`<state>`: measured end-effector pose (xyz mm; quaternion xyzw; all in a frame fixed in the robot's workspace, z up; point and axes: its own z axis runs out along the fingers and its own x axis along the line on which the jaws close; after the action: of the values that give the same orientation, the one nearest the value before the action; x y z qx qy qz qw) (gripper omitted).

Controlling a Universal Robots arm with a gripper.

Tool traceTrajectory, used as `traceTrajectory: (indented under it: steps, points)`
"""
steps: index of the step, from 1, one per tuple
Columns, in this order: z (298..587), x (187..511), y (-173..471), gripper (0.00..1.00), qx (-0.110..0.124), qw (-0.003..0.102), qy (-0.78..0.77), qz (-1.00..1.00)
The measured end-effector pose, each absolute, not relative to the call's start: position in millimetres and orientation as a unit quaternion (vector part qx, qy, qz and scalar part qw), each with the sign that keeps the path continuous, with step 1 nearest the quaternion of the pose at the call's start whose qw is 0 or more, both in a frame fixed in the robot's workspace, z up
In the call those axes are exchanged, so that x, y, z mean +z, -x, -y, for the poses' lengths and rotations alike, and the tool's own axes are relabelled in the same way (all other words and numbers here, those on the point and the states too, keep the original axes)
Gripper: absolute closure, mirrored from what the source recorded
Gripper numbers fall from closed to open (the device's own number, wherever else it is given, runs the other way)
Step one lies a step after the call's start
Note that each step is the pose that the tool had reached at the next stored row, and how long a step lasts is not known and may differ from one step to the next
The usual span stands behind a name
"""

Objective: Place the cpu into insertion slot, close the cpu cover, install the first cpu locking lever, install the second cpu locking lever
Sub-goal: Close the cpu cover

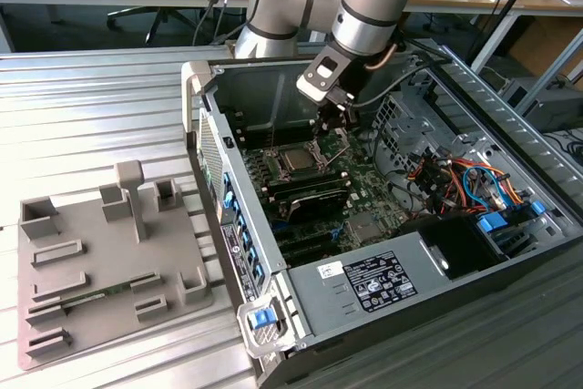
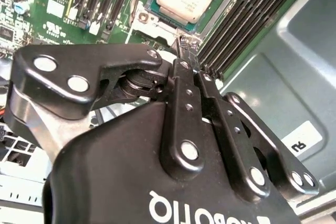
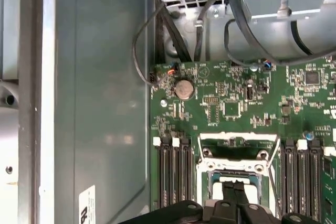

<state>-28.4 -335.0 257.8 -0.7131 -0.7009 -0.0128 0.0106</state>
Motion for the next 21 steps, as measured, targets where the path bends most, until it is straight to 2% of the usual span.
traceTrajectory:
  steps: [9, 15, 21]
  points:
    - [336, 268, 9, 0.89, -0.015, 0.013, 0.713, 0.701]
    - [336, 271, -5, 0.89, -0.029, 0.03, 0.713, 0.7]
    - [336, 270, -36, 0.89, -0.02, 0.04, 0.712, 0.7]
